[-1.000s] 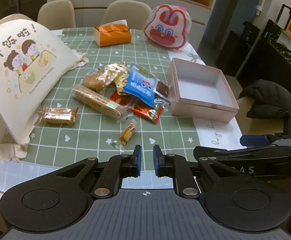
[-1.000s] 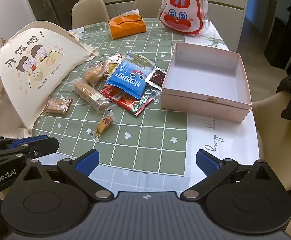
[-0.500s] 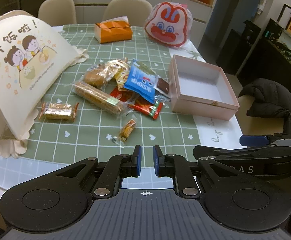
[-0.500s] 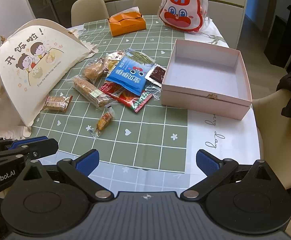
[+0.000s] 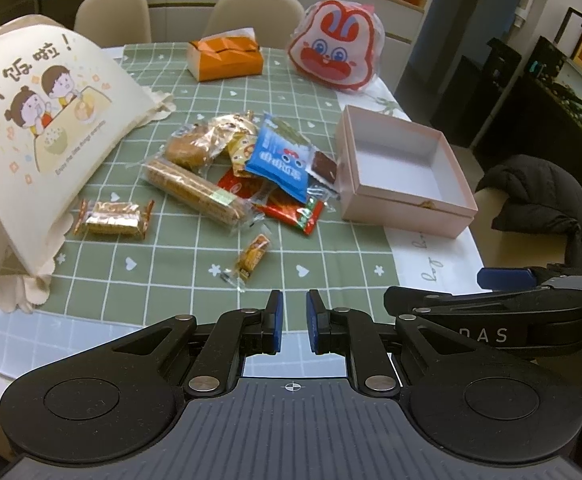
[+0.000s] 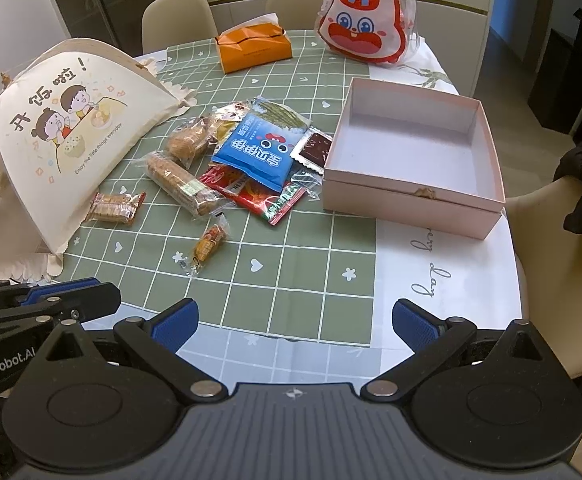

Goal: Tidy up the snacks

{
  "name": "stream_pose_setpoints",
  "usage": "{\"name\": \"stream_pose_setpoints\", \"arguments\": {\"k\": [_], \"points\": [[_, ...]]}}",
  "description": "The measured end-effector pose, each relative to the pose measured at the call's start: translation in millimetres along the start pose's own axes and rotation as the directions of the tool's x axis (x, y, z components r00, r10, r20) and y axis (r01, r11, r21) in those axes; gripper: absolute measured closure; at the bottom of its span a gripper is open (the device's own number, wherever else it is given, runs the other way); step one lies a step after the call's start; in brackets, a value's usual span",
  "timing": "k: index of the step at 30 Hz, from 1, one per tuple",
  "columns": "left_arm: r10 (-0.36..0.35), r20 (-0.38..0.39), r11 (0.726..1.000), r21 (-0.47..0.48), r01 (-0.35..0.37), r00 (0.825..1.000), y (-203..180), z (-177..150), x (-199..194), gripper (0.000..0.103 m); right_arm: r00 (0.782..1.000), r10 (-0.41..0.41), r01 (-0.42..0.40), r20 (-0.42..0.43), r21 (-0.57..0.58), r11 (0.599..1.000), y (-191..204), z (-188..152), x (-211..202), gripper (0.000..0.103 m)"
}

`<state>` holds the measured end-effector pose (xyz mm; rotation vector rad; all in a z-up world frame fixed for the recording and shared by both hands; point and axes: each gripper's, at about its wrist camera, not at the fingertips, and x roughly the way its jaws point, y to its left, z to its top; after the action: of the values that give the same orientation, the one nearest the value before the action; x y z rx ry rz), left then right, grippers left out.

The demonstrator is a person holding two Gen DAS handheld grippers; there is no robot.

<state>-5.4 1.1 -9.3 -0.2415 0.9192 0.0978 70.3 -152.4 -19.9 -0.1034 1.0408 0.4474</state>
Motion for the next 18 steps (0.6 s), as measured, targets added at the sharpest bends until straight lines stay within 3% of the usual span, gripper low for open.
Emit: {"name": "stream_pose_setpoints", "arguments": {"k": [18], "points": [[-0.004, -0.020, 1.000, -0.013, 0.003, 1.000, 2.5, 2.6, 1.0, 0.087, 1.000, 0.000, 0.000, -0.011, -0.003, 1.000, 2.9, -0.3, 3.5, 0.000]]}}
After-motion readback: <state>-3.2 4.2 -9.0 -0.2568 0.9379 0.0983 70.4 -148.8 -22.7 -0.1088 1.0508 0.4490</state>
